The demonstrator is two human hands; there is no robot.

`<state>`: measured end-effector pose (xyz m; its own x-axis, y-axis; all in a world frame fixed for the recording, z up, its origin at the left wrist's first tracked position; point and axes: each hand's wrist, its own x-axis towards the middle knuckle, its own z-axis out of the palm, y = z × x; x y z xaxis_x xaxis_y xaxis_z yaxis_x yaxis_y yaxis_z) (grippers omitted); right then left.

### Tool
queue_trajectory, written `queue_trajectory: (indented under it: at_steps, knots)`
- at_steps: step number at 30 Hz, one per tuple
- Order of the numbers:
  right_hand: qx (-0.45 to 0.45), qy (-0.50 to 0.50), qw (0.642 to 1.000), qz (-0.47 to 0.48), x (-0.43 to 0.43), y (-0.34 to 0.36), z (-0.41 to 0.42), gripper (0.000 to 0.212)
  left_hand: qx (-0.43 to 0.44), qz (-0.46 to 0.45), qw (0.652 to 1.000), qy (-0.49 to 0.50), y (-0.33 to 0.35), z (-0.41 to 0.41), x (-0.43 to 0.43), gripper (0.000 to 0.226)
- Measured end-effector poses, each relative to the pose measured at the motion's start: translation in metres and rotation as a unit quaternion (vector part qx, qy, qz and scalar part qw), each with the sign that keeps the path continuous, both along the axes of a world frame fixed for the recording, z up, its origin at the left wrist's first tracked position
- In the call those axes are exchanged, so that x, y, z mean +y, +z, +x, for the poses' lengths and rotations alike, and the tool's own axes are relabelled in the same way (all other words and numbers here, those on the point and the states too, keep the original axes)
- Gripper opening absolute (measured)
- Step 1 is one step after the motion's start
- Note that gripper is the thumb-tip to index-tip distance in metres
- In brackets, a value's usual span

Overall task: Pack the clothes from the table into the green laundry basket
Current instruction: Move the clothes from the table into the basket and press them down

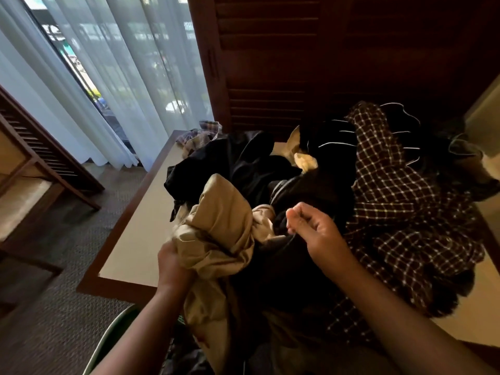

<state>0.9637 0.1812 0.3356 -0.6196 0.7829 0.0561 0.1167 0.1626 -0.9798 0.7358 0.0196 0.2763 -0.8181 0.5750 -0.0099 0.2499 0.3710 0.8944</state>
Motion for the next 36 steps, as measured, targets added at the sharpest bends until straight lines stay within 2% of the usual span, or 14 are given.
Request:
queue_trajectory:
  at_steps: [2, 3, 6, 8, 11, 15, 18, 21, 25, 28, 31, 33, 35, 36]
  knots:
    - [-0.064, -0.095, 0.993, 0.006, 0.012, -0.01, -0.003, 0.018, 0.016, -0.02, 1.0, -0.004, -0.01, 0.002, 0.003, 0.029]
    - [-0.121, -0.145, 0.982, 0.008, 0.021, -0.018, -0.005, 0.029, 0.017, -0.025, 1.0, -0.005, -0.013, 0.006, 0.004, 0.027]
    - [-0.322, -0.184, 0.927, -0.06, 0.054, -0.052, -0.007, 0.112, 0.022, -0.024, 0.999, -0.014, -0.027, 0.011, 0.005, 0.018]
    - [-0.385, -0.157, 0.904, -0.104, 0.068, -0.071, -0.006, 0.127, 0.009, -0.041, 0.999, -0.014, -0.034, 0.013, 0.005, 0.031]
    - [-0.363, -0.167, 0.915, -0.063, 0.072, -0.07, -0.005, 0.083, -0.003, -0.051, 0.999, -0.01, -0.041, 0.008, 0.005, 0.035]
    - [-0.198, -0.231, 0.931, 0.2, 0.038, -0.035, -0.008, 0.048, -0.008, -0.05, 0.999, 0.003, -0.039, 0.009, 0.007, 0.027]
    - [-0.043, -0.168, 0.925, 0.338, -0.001, -0.004, -0.006, 0.033, -0.011, -0.038, 0.999, 0.013, -0.034, 0.01, 0.008, 0.022]
    - [0.029, -0.04, 0.931, 0.362, -0.041, 0.031, -0.004, 0.03, -0.064, -0.018, 0.997, 0.035, -0.031, 0.012, 0.002, 0.031]
    - [-0.098, -0.004, 0.928, 0.36, -0.071, 0.02, -0.007, 0.03, -0.154, -0.001, 0.986, 0.06, -0.035, 0.009, -0.025, 0.05]
    - [-0.214, -0.001, 0.899, 0.383, -0.071, -0.028, -0.004, 0.04, -0.104, 0.011, 0.994, 0.039, -0.023, 0.019, -0.056, 0.035]
    - [-0.288, 0.083, 0.909, 0.289, -0.083, -0.07, -0.005, 0.07, -0.109, 0.0, 0.994, -0.025, -0.023, 0.028, -0.093, 0.019]
    - [-0.343, 0.131, 0.877, 0.31, -0.1, -0.094, -0.008, 0.095, -0.128, 0.02, 0.991, -0.026, -0.027, 0.03, -0.117, 0.008]
    - [-0.369, 0.135, 0.845, 0.364, -0.117, -0.105, -0.013, 0.08, -0.124, 0.036, 0.991, -0.014, -0.025, 0.034, -0.138, 0.015]
    - [-0.364, 0.119, 0.85, 0.361, -0.121, -0.11, -0.016, 0.067, -0.117, 0.042, 0.992, -0.009, -0.024, 0.035, -0.15, 0.015]
